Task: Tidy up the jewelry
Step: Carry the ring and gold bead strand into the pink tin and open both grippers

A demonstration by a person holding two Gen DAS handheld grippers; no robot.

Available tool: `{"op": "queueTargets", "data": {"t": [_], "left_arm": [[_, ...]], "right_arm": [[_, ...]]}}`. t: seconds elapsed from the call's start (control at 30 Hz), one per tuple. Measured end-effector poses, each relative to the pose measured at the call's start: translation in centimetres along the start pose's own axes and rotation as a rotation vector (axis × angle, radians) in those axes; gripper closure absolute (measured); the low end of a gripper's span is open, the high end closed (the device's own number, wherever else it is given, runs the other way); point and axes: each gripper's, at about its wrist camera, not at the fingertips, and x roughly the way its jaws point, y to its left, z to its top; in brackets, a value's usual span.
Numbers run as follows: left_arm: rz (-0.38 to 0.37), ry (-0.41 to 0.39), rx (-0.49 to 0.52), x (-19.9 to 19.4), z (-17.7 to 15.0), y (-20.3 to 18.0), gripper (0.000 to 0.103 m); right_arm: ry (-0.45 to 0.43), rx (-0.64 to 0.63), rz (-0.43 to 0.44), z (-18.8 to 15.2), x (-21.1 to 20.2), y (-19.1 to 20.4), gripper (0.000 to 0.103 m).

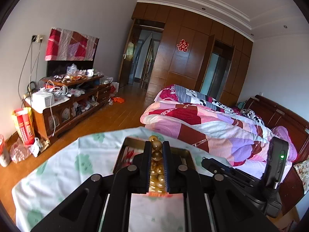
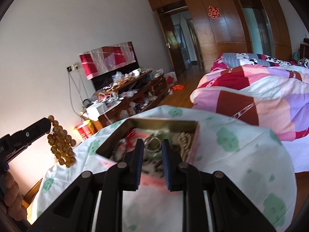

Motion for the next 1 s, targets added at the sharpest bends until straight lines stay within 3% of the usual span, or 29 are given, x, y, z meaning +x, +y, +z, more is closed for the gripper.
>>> {"op": "queueTargets", "data": {"t": [0.23,0.5,1.0], "left_arm": [[0.001,0.06,0.035,6.7,1.3,-0.7,0.093],[0.064,0.217,0.056,13.1,-0.4,-1.0,0.093],[0.23,0.307,0.151,16.0,-2.3,-0.8,0.093]], "right_arm": [[0.02,0.014,-0.056,2.7,4.1,-1.9,0.081],[0.089,0.045,-0.094,1.9,8.7,-2.9,0.081],[0.164,0.01,-0.112,1.3,10.7,-2.3,0.081]]}}
